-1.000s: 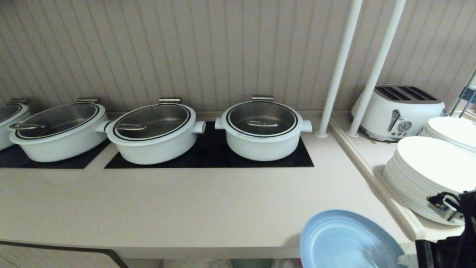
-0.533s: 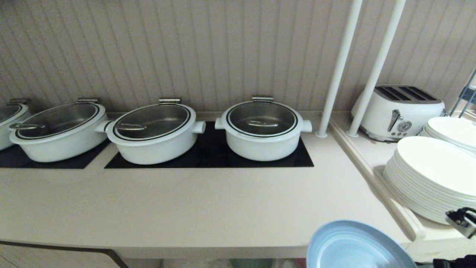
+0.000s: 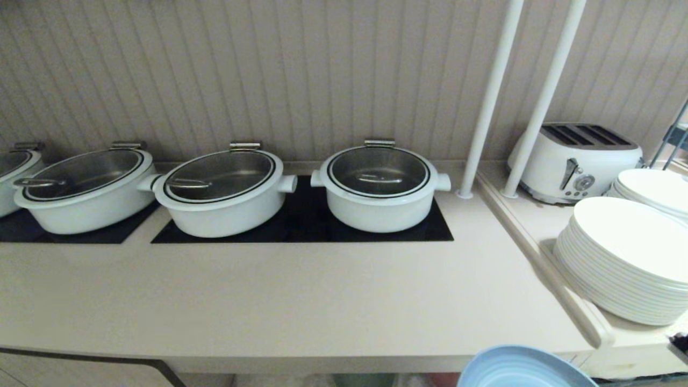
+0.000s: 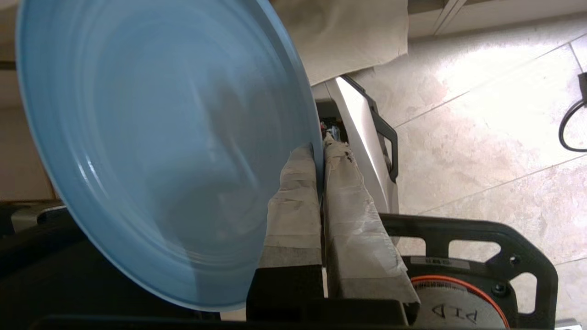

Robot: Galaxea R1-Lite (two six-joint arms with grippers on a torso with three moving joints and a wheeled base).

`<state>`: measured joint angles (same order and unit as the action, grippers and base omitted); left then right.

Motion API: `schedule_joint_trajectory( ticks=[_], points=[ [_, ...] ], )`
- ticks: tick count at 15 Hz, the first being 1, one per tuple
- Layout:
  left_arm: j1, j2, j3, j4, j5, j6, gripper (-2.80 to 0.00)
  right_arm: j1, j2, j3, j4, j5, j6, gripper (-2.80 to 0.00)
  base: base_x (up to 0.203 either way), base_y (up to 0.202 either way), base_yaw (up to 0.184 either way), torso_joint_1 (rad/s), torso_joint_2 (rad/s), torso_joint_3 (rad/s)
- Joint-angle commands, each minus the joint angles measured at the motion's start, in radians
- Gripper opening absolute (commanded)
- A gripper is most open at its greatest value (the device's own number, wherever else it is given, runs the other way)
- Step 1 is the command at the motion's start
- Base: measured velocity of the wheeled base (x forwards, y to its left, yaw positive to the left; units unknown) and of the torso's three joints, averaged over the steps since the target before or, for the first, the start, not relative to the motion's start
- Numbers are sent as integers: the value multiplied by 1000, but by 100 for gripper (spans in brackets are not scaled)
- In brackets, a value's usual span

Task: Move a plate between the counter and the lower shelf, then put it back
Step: Put the plate in the cupboard

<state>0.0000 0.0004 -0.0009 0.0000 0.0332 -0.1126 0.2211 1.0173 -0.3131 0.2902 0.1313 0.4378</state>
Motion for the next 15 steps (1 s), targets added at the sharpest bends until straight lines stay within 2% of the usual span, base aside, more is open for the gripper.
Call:
schedule_joint_trajectory(
  ticks=[1,5,9,15],
  points=[
    [0,0,1,0,1,-1,-280,1,-28,6,4,2,2,-280,0,0,0,0,0,0],
    [0,0,0,0,1,-1,-280,3,-49,14,39,4,4,-280,0,0,0,0,0,0],
    [0,0,0,0,1,-1,-280,0,-114,12,104,59,7,-280,0,0,0,0,0,0],
    [0,0,1,0,1,-1,-280,0,-108,27,93,62,27,-280,0,0,0,0,0,0]
  ],
)
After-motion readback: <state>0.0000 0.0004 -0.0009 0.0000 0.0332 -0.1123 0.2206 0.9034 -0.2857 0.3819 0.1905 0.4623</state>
